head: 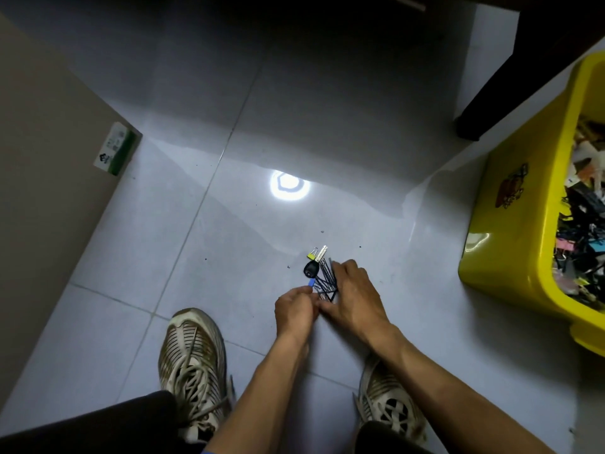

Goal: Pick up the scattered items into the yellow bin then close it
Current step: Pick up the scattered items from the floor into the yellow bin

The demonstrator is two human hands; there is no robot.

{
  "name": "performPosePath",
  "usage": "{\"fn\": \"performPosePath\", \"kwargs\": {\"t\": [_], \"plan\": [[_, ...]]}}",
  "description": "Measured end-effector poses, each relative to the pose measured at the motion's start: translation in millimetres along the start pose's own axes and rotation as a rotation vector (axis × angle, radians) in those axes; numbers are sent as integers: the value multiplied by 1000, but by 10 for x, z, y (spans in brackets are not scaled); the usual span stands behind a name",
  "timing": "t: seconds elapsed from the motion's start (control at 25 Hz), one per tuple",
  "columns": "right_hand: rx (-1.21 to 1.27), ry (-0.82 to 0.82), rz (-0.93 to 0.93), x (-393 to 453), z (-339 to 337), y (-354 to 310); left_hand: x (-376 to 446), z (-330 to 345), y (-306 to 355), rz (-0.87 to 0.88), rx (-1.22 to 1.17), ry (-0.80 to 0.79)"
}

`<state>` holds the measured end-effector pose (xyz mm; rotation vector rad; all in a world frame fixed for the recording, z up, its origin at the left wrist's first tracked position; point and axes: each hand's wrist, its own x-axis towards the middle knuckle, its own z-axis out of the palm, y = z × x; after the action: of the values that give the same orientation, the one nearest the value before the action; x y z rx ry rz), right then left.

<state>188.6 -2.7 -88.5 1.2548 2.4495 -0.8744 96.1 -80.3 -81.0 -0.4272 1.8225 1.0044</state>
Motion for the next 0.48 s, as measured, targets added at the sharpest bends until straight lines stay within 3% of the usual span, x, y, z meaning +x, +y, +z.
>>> {"fn": "performPosePath", "kwargs": {"t": [0.2, 0.4, 0.48], "plan": [[-2, 85, -25, 31, 89, -2, 86, -11, 82, 97, -18, 28], [-211, 95, 34, 87, 74, -179, 103, -125, 114, 190, 78, 61], [-327, 153, -22, 81, 25, -243, 114, -155, 103, 202, 98, 58]]}}
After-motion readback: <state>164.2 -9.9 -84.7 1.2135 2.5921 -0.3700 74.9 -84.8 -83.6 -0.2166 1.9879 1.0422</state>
